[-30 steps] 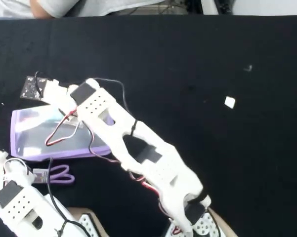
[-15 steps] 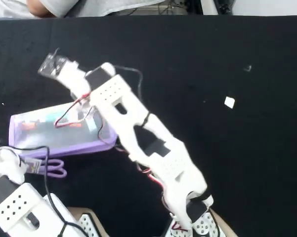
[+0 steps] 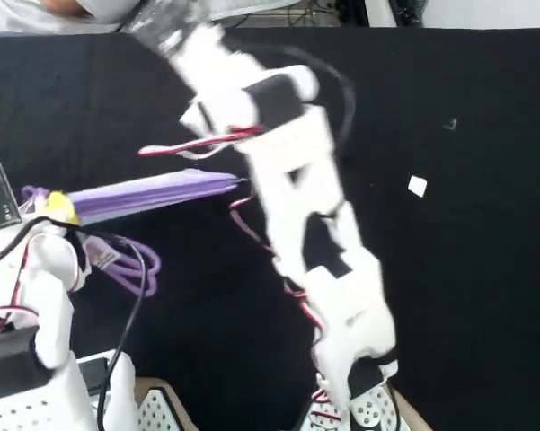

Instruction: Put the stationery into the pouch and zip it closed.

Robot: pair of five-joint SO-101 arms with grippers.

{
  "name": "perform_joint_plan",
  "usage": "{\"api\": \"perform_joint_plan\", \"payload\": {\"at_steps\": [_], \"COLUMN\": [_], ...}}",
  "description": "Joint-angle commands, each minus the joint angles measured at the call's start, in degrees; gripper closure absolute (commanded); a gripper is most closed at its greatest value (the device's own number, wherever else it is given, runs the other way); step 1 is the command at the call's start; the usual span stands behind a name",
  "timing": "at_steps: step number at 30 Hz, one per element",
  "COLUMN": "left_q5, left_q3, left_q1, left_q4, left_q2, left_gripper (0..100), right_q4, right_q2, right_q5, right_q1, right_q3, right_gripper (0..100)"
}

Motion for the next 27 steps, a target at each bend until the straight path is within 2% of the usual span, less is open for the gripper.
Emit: {"api": "perform_joint_plan", "payload": {"at_steps": [1, 5, 11, 22, 27], "left_q5": [2.4, 6.2, 11.7, 13.2, 13.1], "left_q3": [-7.0, -11.0, -15.4, -13.4, -10.3], "left_q1": [5.6, 11.5, 21.1, 31.6, 34.2], "left_q4": [-0.3, -0.4, -0.5, -14.5, -19.6], "left_q2": [-0.5, -0.5, -0.4, 0.0, 0.0], "left_gripper": [97, 97, 97, 97, 92], "right_q4": [1.8, 1.9, 1.9, -0.6, -5.7], "right_q2": [-9.0, -16.0, -30.7, -56.2, -67.4], "right_q5": [-0.1, 3.8, 5.5, 13.7, 14.0], "right_q1": [2.5, 2.7, 2.5, 2.3, -0.4], "right_q3": [-3.2, -0.4, 14.1, 45.4, 60.7], "right_gripper": [86.1, 86.1, 86.1, 86.0, 86.0]}}
